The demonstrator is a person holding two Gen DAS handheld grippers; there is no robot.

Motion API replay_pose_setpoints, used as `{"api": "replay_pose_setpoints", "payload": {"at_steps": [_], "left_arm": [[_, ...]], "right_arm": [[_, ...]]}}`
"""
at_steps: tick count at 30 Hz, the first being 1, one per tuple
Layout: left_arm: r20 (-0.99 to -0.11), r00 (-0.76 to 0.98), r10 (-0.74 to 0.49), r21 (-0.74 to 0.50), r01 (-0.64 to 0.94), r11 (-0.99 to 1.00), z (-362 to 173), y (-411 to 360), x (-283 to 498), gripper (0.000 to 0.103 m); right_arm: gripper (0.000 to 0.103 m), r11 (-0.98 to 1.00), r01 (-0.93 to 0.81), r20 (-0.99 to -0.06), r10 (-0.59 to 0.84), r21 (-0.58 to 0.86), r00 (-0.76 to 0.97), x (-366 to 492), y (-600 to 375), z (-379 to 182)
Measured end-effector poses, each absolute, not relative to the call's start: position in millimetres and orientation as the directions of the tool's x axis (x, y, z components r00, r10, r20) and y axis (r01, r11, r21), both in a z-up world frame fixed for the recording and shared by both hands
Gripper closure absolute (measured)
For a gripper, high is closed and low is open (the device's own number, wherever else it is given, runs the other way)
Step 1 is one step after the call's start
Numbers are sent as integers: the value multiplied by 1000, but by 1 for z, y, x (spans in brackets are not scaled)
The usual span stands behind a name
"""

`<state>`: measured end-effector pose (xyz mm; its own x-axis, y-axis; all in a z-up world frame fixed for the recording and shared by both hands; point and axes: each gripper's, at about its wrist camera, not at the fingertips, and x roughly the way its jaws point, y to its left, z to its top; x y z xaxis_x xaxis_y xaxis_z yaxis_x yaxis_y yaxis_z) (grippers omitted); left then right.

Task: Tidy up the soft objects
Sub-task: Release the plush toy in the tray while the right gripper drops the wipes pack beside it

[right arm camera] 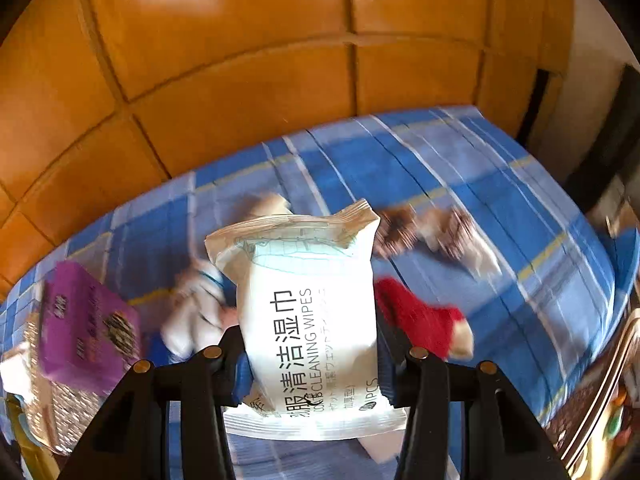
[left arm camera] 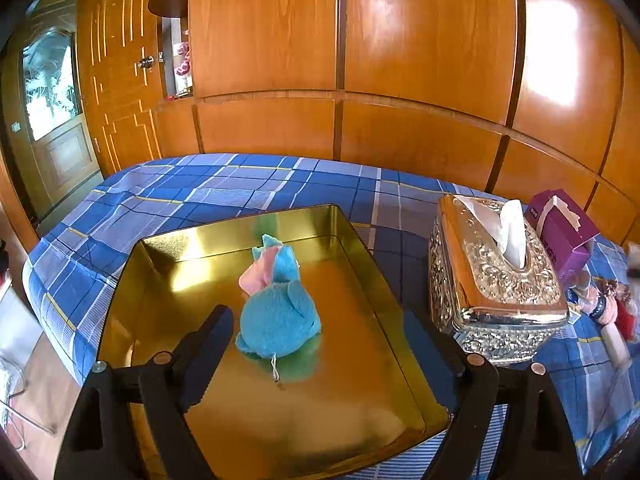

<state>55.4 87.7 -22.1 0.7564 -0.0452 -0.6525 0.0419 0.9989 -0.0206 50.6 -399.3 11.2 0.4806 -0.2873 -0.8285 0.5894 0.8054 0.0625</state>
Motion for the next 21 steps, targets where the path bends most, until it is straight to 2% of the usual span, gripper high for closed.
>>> {"api": "replay_pose_setpoints", "payload": {"at_steps": [5, 9, 15, 17, 21], "left_arm": [[-650, 758, -54, -23, 52, 998, -20, 87, 52, 14], [-651, 757, -60, -28, 54, 998, -20, 88, 49, 14], [-664, 745, -61, -50, 37, 998, -22, 96, 48, 14], [-664, 746, -42, -47, 14, 999, -22, 104, 46, 14], [-661, 750, 15, -70, -82, 994, -19, 136, 40, 14]], "right_arm": [[55, 872, 485, -797, -243, 71, 553, 92, -372, 45], [55, 938, 334, -766, -147, 93, 626, 122, -329, 72], [55, 995, -4, -729, 73, 96, 681, 146, -227, 99], [55, 984, -149, -731, 174, 99, 660, 147, -180, 100], [55, 937, -331, -762, 291, 107, 579, 144, -103, 84]]}}
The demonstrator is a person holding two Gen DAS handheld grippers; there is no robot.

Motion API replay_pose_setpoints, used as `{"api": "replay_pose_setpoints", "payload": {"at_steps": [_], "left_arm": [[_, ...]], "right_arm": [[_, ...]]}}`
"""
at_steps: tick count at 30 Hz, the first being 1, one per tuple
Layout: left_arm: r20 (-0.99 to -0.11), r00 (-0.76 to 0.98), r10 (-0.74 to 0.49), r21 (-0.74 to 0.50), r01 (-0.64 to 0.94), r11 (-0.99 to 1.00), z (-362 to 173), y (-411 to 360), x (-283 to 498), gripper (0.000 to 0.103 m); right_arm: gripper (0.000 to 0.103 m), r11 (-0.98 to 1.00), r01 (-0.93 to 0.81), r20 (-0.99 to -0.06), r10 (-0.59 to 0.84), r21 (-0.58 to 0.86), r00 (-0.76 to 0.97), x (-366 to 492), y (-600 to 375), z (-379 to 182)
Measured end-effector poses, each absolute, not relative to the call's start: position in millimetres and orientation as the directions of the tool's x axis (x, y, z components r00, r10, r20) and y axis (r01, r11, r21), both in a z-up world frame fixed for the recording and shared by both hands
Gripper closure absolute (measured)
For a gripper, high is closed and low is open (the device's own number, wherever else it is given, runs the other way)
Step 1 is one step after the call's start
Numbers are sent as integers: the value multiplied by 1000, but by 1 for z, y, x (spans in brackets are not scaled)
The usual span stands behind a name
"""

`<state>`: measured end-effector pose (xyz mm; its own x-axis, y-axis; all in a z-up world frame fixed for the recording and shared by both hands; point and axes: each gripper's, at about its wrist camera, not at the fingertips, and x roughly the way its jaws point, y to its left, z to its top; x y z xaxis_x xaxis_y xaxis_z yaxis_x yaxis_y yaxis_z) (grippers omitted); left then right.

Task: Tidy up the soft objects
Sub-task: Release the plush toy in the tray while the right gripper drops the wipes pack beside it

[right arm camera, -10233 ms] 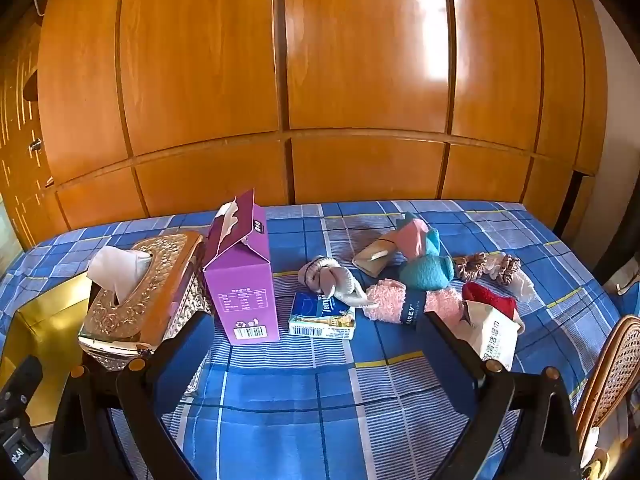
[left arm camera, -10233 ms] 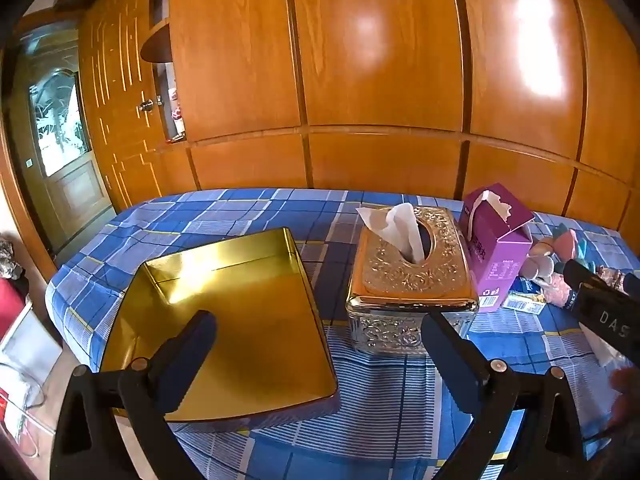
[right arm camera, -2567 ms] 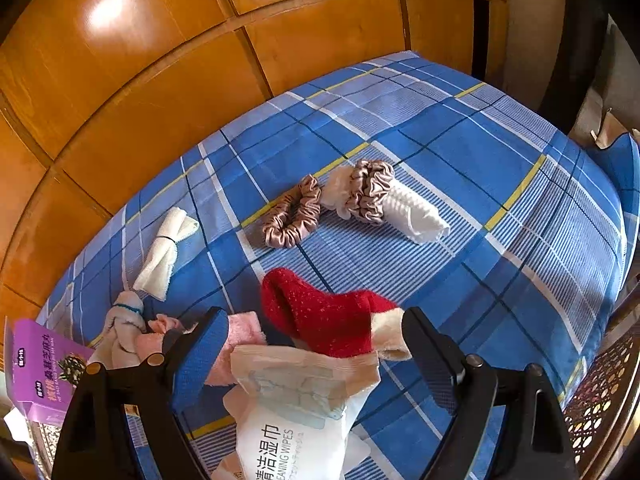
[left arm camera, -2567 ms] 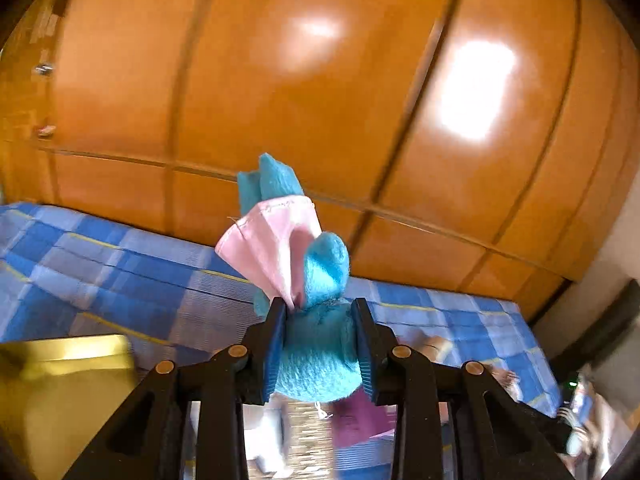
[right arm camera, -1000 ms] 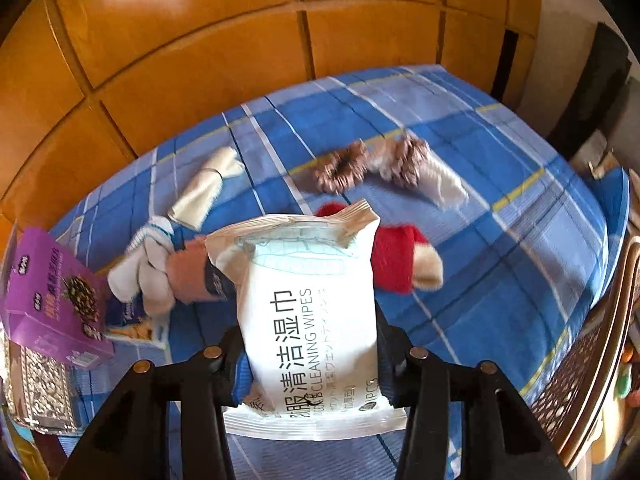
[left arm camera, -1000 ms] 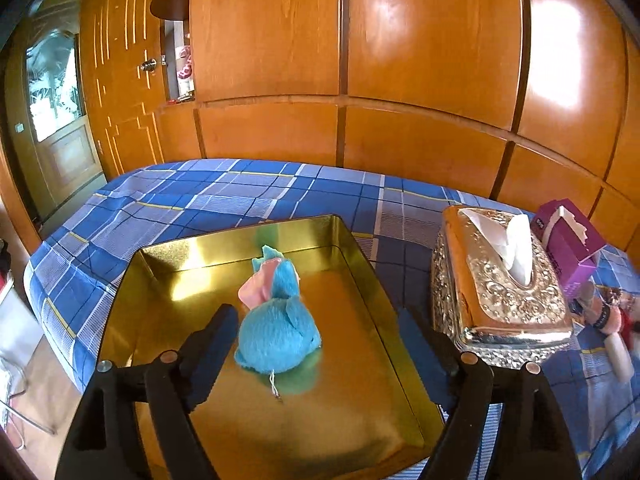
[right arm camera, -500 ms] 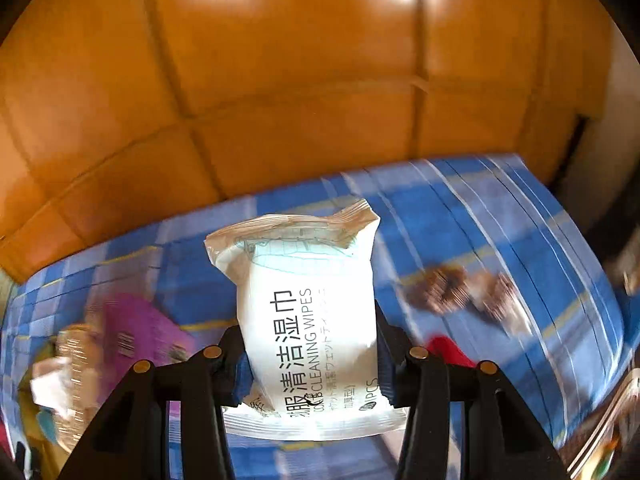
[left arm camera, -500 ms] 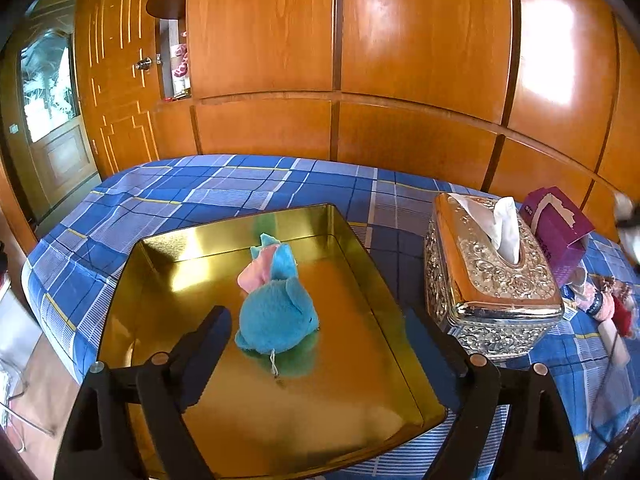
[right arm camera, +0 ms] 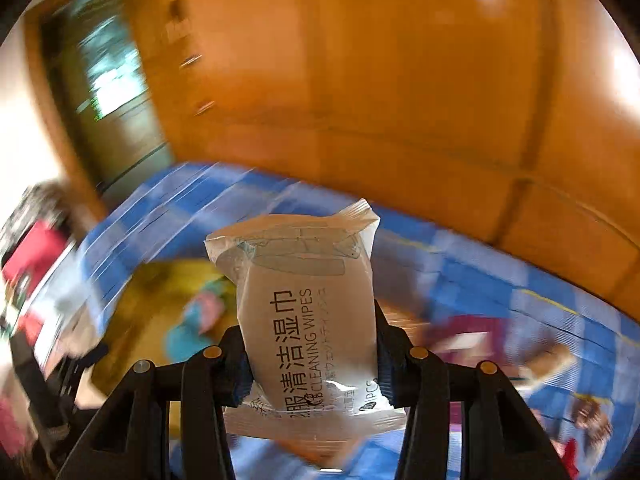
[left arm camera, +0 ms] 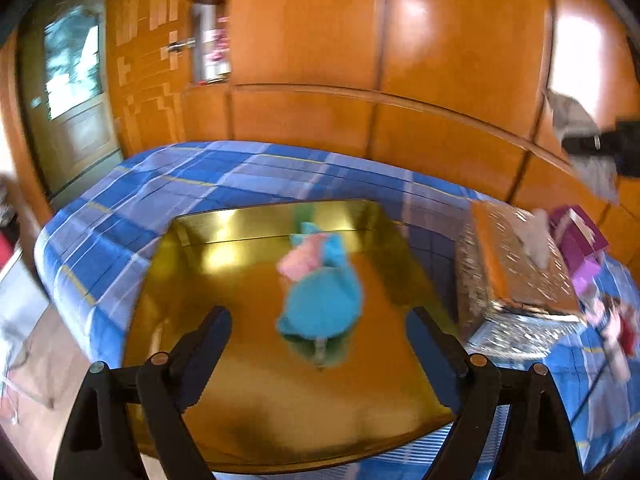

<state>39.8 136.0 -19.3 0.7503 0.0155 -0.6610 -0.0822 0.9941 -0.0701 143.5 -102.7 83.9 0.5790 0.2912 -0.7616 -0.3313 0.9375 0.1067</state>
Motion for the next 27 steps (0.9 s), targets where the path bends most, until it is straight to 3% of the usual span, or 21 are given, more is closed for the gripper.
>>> {"api": "replay_pose_setpoints", "payload": {"at_steps": [6, 15, 19, 27], "left_arm": [[-651, 753, 97, -131, -238, 962, -23, 186, 32, 14], [-661, 744, 100, -151, -262, 953, -30, 197, 34, 14], [-662, 744, 88, -145, -242, 959, -31, 189, 34, 14], [-658, 749, 79, -132, -218, 967, -28, 178, 33, 14]], "right_arm": [[55, 872, -475, -840, 342, 117, 422, 146, -10, 23], [53, 894, -441, -913, 239, 74, 330, 169, 30, -43], [34, 897, -432, -905, 254, 89, 341, 169, 29, -44], [34, 911, -411, -872, 232, 39, 432, 151, 19, -27]]}}
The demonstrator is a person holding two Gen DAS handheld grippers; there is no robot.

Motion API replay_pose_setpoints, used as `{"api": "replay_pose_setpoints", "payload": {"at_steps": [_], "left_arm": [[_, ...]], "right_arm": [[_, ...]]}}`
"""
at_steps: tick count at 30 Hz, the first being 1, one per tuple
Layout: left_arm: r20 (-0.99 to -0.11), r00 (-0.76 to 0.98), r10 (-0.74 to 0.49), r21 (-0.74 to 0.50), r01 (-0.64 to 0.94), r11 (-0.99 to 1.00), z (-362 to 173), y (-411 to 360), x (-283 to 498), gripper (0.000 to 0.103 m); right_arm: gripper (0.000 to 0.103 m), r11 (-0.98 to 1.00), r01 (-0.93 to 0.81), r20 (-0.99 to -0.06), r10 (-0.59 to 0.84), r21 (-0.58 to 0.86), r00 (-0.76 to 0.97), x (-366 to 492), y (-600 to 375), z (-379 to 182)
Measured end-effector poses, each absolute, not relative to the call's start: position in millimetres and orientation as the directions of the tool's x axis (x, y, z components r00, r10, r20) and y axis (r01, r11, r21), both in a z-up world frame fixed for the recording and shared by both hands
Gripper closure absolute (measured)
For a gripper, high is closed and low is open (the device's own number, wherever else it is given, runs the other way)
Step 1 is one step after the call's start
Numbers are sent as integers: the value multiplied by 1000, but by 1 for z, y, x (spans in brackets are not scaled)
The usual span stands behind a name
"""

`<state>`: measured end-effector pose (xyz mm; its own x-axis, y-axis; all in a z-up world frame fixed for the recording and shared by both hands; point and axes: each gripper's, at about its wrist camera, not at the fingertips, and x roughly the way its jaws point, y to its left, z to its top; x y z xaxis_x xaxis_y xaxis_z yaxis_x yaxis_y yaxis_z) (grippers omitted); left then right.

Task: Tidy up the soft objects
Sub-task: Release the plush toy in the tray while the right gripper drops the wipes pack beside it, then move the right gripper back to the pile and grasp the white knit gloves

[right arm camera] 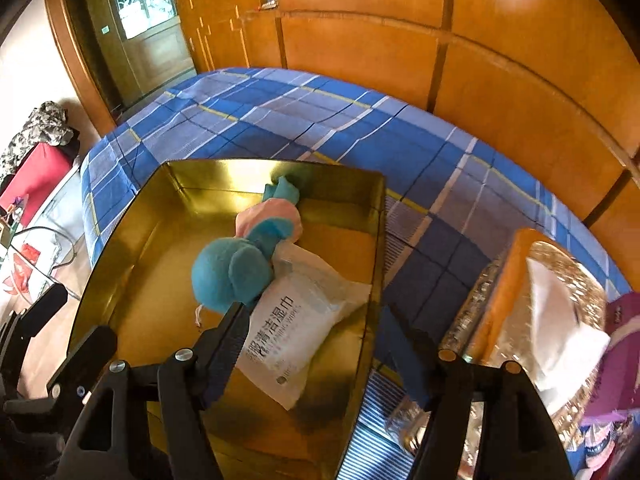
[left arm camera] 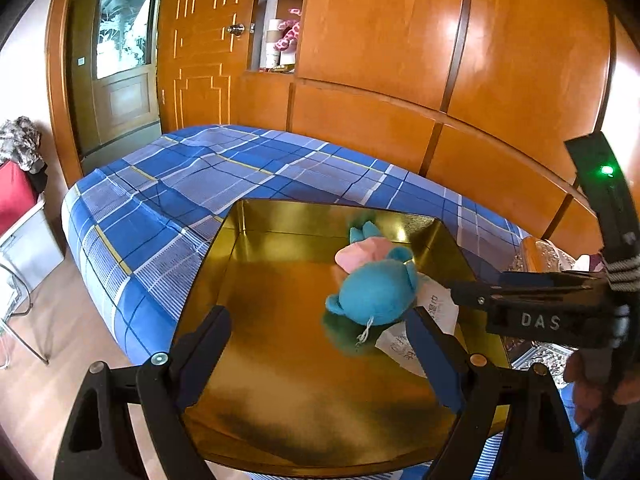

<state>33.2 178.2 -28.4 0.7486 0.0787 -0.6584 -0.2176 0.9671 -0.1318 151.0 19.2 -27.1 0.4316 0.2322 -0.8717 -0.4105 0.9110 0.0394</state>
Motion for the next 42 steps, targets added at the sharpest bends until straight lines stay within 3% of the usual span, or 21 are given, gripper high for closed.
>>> {"api": "replay_pose_setpoints", "payload": {"at_steps": [17, 30, 36, 42], "left_arm": [[-636, 770, 44, -88, -129, 988, -20, 146, 26, 14], [-623, 782, -32, -64, -10, 998, -17, 115, 17, 14], [-631, 771, -80, -69, 47, 997, -20, 100, 14, 14], [-649, 750, -132, -85, 101, 991, -21, 82, 13, 14]], "right_arm": [[33, 952, -297, -737, 150, -72, 659, 93, -34, 17], [34, 975, -220, -702, 165, 12, 692, 50, -120, 26], [34, 998, -24, -743, 57, 56, 666, 28, -216, 9], [58, 967, 231, -828, -39, 110, 560, 31, -325, -28]]}}
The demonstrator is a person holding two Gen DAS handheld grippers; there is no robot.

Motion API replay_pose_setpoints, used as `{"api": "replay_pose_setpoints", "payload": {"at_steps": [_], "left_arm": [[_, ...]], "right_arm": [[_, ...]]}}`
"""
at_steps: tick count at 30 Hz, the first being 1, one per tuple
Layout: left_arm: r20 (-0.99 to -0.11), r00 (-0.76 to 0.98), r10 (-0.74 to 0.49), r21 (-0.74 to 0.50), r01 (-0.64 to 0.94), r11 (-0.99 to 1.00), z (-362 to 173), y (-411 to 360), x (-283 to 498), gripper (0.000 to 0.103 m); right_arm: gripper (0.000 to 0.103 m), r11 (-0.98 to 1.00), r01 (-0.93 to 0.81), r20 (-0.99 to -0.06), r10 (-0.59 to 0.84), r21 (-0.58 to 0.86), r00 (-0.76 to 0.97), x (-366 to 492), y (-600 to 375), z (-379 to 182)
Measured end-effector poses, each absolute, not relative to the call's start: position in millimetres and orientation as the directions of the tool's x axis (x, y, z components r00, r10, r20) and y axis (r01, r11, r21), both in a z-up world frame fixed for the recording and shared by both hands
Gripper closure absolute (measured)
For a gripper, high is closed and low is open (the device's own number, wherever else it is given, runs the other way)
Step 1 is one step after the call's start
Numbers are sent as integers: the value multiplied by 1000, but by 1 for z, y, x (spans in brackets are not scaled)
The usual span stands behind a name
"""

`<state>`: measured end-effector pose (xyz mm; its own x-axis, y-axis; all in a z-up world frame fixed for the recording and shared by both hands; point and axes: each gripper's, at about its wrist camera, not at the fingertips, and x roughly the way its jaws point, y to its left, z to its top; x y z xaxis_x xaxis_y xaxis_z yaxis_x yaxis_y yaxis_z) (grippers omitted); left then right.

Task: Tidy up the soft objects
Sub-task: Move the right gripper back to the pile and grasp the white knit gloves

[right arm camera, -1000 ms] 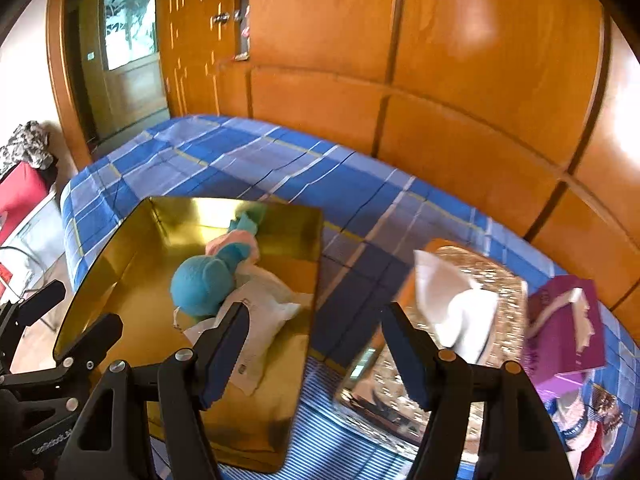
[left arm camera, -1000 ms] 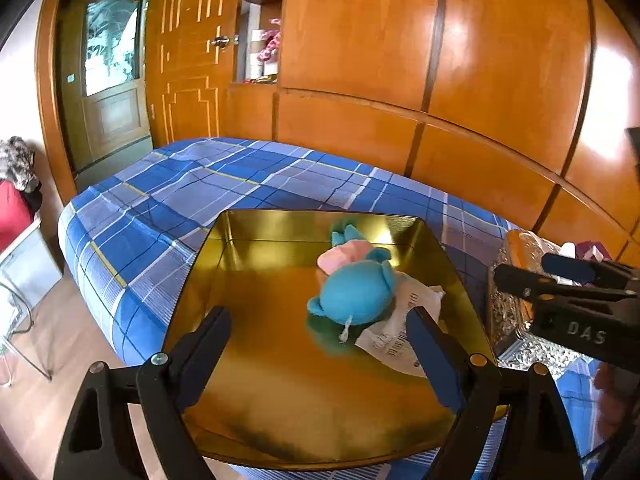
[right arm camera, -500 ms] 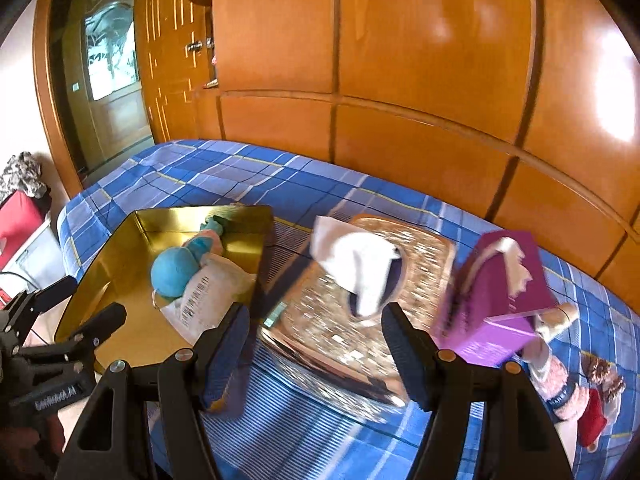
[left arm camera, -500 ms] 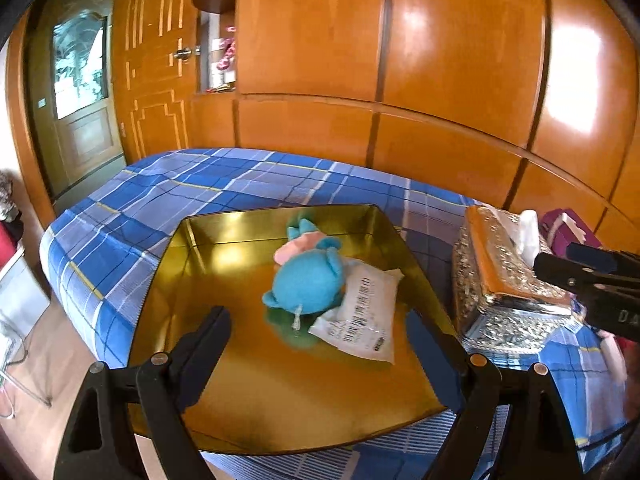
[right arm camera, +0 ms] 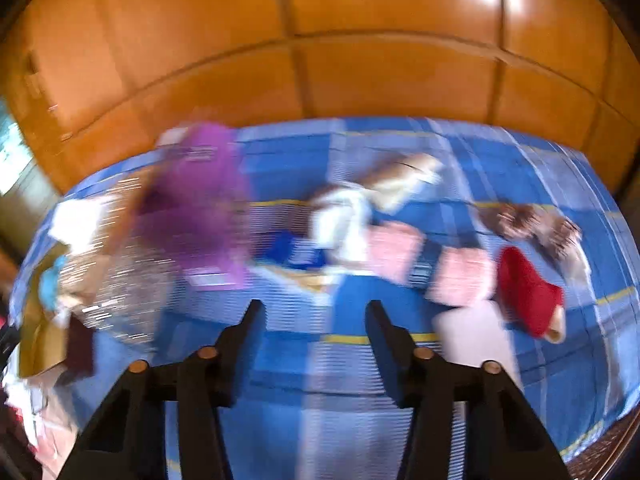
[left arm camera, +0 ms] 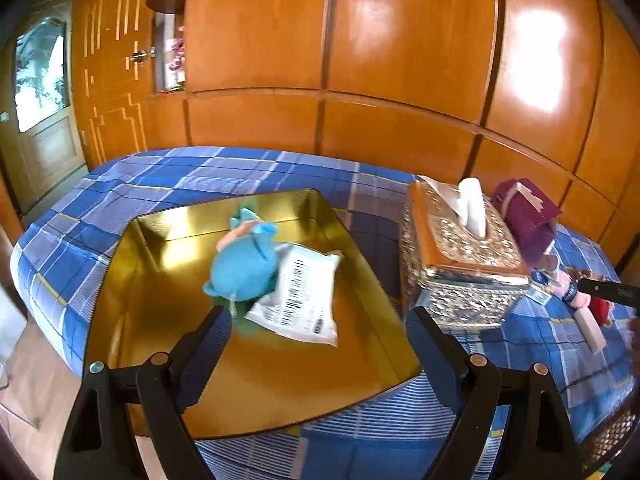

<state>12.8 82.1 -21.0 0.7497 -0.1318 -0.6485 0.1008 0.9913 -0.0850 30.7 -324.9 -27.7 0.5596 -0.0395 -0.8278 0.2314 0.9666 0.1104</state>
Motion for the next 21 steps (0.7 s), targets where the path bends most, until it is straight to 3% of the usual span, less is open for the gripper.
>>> {"api": "replay_pose_setpoints", "payload": {"at_steps": [10, 21], "left_arm": [[-664, 727, -171, -65, 172, 983, -18, 53, 13, 14], [-677, 706, -207, -58, 229, 972, -19, 37, 10, 14]], "right_arm": [[61, 921, 311, -844, 35, 235, 536, 93, -373, -42], [60, 953, 269, -910, 15, 139, 415, 172, -357, -77]]}}
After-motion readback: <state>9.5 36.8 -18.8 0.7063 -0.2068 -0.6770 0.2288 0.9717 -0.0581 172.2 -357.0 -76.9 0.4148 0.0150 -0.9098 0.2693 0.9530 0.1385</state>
